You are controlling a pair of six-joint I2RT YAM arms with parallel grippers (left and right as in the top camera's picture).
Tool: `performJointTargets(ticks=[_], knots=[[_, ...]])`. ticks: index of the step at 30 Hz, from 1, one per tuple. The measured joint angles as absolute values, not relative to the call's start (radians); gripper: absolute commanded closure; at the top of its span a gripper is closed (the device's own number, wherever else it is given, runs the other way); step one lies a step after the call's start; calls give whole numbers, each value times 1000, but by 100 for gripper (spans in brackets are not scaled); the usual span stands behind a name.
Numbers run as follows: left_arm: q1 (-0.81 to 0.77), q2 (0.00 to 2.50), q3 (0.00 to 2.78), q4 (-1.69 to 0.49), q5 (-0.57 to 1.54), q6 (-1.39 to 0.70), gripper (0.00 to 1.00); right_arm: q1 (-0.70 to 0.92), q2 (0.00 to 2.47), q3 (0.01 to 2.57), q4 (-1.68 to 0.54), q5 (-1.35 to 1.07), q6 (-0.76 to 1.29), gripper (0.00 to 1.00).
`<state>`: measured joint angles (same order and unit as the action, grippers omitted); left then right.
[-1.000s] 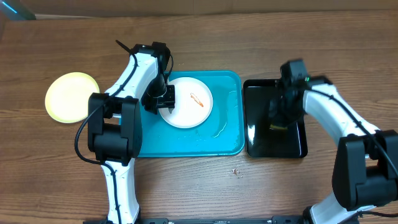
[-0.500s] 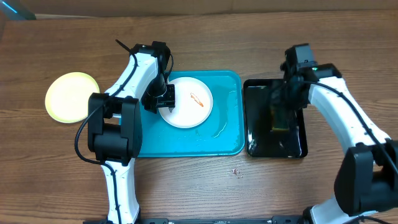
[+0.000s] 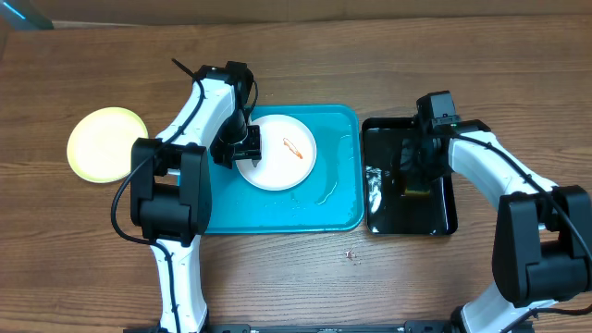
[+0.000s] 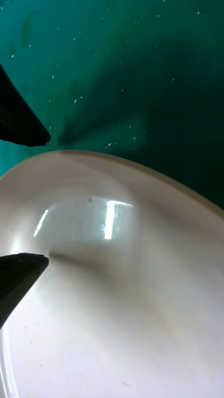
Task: Clean dirty plates on tray and stack at the side
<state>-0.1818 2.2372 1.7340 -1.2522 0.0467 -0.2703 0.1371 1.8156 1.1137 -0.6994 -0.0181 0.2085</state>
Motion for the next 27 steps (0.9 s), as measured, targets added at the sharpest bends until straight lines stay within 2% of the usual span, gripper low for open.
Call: performJointTargets(ticks=[5,9,12,13,15,19,21,22,23,25,27], knots=[[-182,2237,1734,-1252,47,-270,43,137,1820,1269,-920,-28,198,74],[-182,2237,1734,-1254,47,-270,42,133,1821,1446,-1109,-29,187,60],[-182,2237,1734,-1258,47,-270,43,131,1819,1488,-1203,-25,184,58],[-182,2237,1734,-1258,47,-270,45,130,1819,1484,-1223,-20,184,58],[-182,2237,1734,-1256,47,-270,50,130,1819,1458,-1223,-8,184,51],[-182,2237,1734,-1250,44,-265,59,130,1819,1361,-1130,7,191,34],[-182,2237,1734,-1246,43,-264,66,128,1819,1304,-1074,8,186,29],[-182,2237,1734,-1244,43,-263,74,128,1819,1275,-1037,9,184,28],[-182,2237,1734,-1240,40,-260,79,126,1821,1241,-1006,9,183,35],[-182,2237,1734,-1233,37,-256,80,126,1822,1192,-924,2,188,51],[-182,2237,1734,-1232,36,-259,80,126,1822,1160,-893,-21,186,57]])
